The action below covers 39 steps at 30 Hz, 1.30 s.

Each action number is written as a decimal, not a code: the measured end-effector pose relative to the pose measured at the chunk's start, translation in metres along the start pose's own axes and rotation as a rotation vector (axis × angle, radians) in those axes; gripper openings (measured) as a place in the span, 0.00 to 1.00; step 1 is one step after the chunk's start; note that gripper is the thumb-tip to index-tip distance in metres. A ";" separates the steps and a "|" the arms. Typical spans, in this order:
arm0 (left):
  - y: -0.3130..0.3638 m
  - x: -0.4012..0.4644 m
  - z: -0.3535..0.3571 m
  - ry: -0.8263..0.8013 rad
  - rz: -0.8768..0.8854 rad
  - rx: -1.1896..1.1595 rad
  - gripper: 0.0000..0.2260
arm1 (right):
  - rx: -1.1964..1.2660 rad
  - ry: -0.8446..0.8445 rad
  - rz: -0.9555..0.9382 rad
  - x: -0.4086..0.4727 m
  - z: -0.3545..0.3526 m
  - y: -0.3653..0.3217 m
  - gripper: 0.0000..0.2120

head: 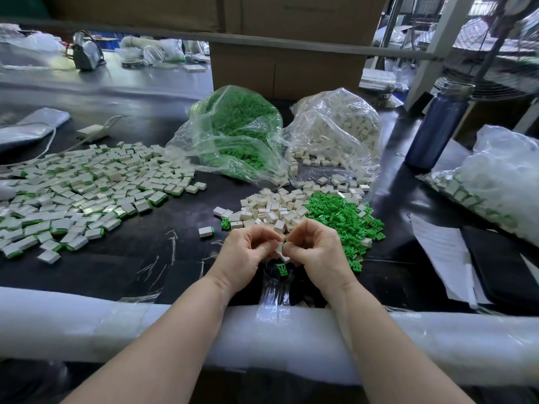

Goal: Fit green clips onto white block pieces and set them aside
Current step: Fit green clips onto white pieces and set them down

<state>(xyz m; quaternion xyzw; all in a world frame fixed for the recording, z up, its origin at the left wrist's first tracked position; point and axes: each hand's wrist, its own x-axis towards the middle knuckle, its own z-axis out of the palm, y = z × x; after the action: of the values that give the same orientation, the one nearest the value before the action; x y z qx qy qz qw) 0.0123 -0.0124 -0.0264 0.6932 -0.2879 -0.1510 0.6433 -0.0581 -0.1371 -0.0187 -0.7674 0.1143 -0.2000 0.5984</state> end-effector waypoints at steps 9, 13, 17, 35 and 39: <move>0.004 -0.002 0.001 -0.026 0.019 0.045 0.08 | 0.007 -0.025 0.012 -0.001 -0.001 -0.002 0.12; 0.003 0.001 -0.001 0.057 0.008 0.005 0.08 | 0.052 0.000 0.014 -0.001 0.001 -0.003 0.03; 0.001 0.003 -0.001 0.119 -0.064 -0.092 0.08 | -0.014 0.041 -0.004 0.000 0.001 -0.002 0.08; 0.000 0.001 0.000 0.020 -0.030 0.022 0.03 | -0.132 0.110 -0.053 0.001 0.000 0.004 0.05; -0.003 0.002 0.001 0.009 -0.055 0.021 0.04 | -0.156 0.129 -0.004 0.002 0.001 0.006 0.05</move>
<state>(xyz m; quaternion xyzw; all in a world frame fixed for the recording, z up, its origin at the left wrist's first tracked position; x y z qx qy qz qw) 0.0140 -0.0139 -0.0288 0.7081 -0.2674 -0.1623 0.6330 -0.0554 -0.1389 -0.0242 -0.7973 0.1663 -0.2408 0.5279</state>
